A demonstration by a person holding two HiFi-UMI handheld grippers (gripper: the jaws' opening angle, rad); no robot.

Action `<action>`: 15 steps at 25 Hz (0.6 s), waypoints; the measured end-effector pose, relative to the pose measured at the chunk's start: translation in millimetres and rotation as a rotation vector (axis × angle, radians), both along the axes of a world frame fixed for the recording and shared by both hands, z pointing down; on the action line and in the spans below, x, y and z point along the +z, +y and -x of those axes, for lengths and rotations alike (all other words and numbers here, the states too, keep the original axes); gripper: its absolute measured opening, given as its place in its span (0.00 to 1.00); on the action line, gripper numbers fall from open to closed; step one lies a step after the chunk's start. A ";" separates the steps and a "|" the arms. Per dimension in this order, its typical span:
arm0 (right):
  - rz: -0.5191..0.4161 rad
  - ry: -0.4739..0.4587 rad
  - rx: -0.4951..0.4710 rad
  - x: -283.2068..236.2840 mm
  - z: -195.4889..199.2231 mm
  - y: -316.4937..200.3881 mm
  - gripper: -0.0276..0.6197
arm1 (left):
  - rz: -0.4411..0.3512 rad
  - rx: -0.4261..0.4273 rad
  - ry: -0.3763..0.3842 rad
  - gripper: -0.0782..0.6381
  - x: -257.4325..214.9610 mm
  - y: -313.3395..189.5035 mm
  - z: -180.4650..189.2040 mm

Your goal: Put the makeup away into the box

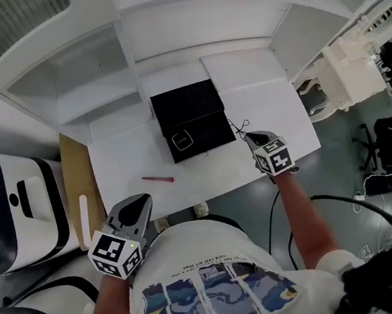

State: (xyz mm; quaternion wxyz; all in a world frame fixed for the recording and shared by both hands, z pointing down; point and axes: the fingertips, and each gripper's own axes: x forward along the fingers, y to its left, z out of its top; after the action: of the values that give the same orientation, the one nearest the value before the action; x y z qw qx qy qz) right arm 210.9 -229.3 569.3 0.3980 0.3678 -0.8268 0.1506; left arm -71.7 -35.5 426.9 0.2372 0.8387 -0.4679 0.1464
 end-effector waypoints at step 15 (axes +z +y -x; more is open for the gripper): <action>0.053 0.043 -0.117 27.8 85.2 -2.0 0.09 | 0.002 -0.112 0.008 0.13 3.4 28.4 47.9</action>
State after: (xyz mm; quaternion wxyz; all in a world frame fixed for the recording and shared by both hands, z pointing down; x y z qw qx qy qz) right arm 125.6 -231.3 597.1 0.4335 0.3112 -0.8338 0.1411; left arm -119.6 -7.1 430.3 0.2478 0.8115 -0.5130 0.1301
